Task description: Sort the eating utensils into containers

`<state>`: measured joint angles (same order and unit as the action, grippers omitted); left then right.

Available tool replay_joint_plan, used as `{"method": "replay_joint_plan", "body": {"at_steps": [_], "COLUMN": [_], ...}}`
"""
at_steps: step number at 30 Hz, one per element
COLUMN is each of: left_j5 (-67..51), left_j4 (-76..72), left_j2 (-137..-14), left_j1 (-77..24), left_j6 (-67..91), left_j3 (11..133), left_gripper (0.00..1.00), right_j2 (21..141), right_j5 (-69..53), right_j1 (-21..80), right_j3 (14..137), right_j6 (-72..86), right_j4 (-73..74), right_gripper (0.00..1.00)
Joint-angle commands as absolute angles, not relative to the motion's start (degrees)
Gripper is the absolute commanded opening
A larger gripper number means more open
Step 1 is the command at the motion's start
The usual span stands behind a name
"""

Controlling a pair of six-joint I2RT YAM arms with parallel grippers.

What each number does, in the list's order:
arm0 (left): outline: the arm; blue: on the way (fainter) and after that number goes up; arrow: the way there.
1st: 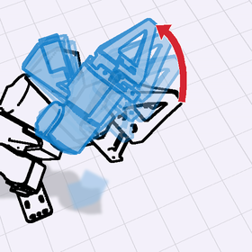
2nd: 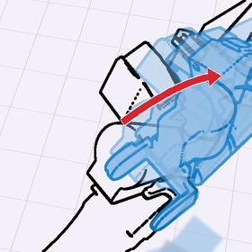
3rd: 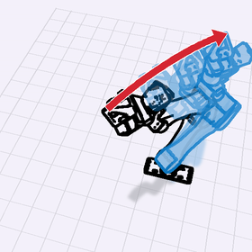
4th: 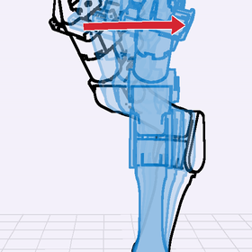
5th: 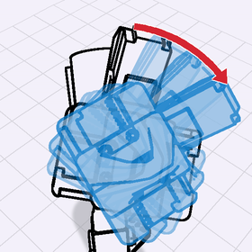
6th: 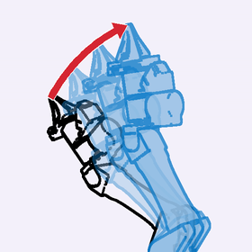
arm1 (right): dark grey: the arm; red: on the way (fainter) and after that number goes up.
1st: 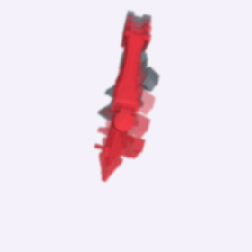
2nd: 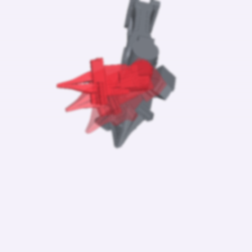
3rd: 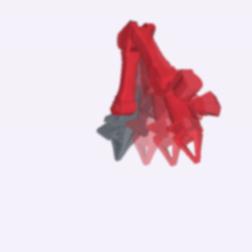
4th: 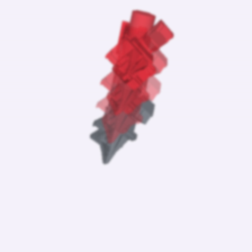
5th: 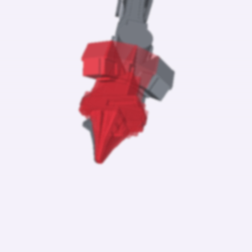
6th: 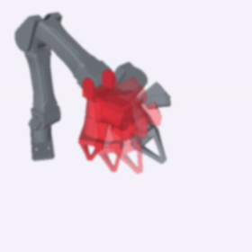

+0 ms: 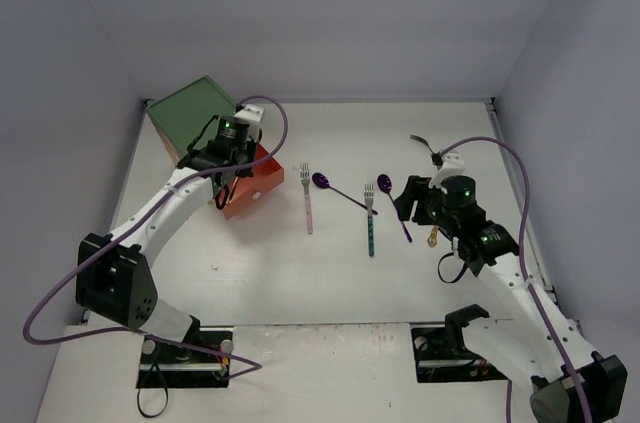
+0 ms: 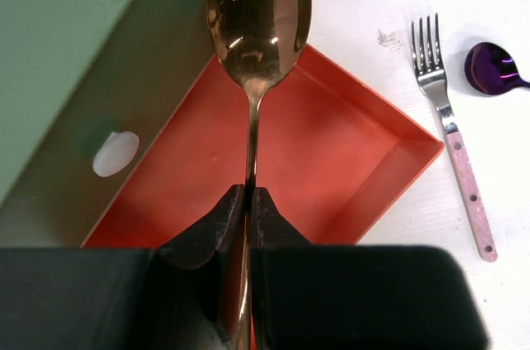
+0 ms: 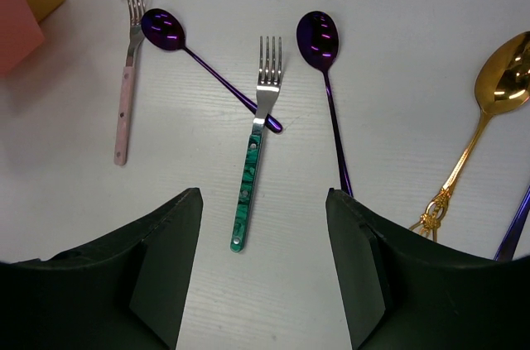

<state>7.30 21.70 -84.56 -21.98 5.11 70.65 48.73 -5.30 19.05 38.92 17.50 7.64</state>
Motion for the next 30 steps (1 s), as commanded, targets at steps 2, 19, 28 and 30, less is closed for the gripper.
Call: {"method": "replay_joint_plan", "body": {"at_steps": [2,19,28,30], "left_j5": [7.3,8.4,8.3,8.4], "left_j4": [15.2,14.4,15.1,15.5], "left_j2": [-81.1,-81.7,-84.0,-84.4], "left_j1": [-21.2,-20.6,-20.5,-20.5], "left_j6": [3.7,3.2,3.8,4.0], "left_j3": [69.6,69.0,67.7,68.0], "left_gripper": [0.00,0.00,0.00,0.01], "right_j2": [47.8,47.9,48.3,48.4], "right_j5": [-6.9,-8.1,-8.3,-8.3], "right_j1": [18.6,18.6,18.6,18.6], "right_j3": [38.6,38.2,38.2,38.2], "right_j6": [16.7,16.9,17.1,17.1], "right_j4": [5.6,5.7,5.7,5.7], "right_gripper": [0.58,0.58,0.59,0.59]}}
